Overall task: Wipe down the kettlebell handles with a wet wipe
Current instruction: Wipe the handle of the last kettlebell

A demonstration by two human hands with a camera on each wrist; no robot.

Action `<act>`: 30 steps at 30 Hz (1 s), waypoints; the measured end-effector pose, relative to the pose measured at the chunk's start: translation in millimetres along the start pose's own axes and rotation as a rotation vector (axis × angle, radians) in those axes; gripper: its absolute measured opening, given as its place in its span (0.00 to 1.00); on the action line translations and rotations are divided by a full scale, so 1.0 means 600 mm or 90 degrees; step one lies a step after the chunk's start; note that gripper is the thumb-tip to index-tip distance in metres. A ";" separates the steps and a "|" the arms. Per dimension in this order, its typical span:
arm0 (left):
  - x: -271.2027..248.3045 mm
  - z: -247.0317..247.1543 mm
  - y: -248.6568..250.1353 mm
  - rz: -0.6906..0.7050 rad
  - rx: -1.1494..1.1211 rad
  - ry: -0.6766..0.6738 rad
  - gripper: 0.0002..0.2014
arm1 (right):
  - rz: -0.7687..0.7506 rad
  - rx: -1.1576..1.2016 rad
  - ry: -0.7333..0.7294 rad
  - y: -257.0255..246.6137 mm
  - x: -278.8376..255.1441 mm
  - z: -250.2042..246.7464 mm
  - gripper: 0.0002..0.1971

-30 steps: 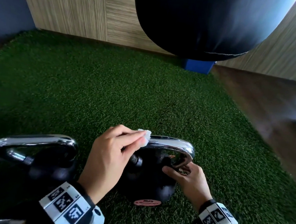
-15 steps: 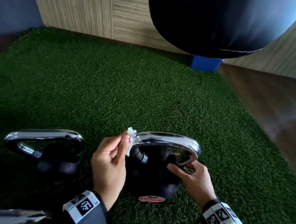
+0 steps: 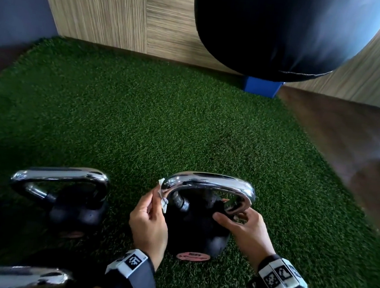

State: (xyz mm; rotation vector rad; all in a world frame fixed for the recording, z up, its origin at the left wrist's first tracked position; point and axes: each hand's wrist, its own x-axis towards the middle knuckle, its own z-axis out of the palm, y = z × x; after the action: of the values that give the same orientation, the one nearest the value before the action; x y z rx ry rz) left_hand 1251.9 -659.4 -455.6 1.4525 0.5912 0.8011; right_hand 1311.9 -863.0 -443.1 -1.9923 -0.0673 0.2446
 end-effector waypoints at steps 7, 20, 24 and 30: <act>-0.025 -0.004 -0.014 -0.020 0.062 -0.028 0.14 | -0.010 -0.086 -0.078 -0.032 0.014 -0.024 0.30; -0.009 -0.028 -0.015 0.116 0.127 -0.147 0.11 | -0.050 -0.149 -0.034 0.010 0.004 -0.026 0.34; 0.033 -0.005 -0.011 0.151 0.195 -0.164 0.14 | -0.166 -0.252 -0.033 0.001 -0.044 -0.038 0.25; 0.093 0.061 0.031 0.155 0.273 -0.304 0.11 | -0.244 -0.364 -0.142 -0.043 -0.082 -0.009 0.06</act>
State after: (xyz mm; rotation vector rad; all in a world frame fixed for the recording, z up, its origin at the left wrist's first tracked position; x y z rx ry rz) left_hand 1312.9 -640.2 -428.7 2.0595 0.2255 0.4935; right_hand 1266.8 -864.5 -410.7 -2.4525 -0.7243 0.2120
